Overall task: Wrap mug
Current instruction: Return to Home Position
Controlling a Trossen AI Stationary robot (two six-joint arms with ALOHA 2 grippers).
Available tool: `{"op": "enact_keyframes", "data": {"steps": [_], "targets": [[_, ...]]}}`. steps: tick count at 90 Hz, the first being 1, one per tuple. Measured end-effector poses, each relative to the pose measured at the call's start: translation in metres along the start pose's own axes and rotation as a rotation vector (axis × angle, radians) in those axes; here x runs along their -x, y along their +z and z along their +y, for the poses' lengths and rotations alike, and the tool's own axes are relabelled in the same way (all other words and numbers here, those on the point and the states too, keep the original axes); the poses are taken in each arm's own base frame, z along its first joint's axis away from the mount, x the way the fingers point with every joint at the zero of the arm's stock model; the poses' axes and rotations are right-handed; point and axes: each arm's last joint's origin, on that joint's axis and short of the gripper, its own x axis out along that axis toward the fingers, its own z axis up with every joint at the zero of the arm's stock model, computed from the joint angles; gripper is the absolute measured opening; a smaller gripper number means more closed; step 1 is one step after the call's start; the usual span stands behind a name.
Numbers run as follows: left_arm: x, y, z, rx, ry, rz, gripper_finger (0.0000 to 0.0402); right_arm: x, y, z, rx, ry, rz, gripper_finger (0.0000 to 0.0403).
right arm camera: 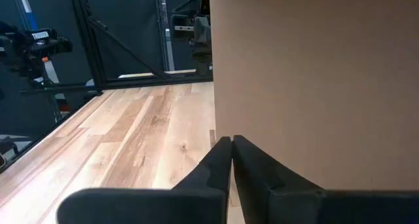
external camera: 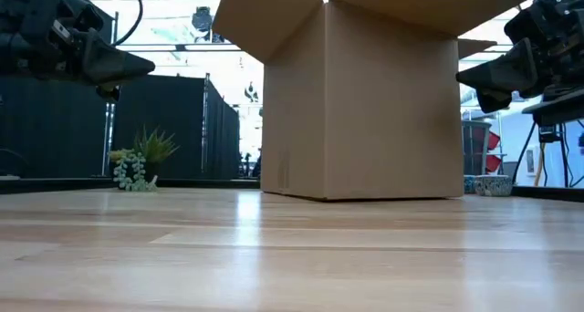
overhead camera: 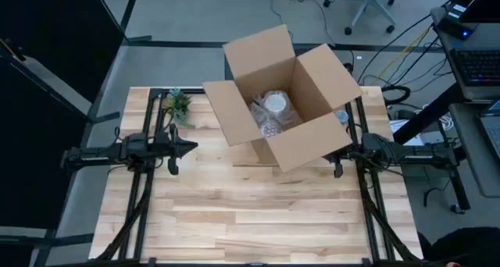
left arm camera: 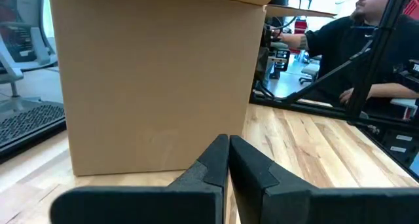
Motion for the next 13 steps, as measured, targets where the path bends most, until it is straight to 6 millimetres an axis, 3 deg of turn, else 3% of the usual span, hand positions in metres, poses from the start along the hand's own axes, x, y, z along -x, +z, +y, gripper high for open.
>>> {"op": "enact_keyframes", "data": {"steps": [13], "targets": [[0.0000, 0.0000, 0.0000, 0.000, 0.000, 0.000, 0.0000, 0.0000, 0.0000, 0.0000, 0.000, 0.000, 0.000, 0.0002]]}}
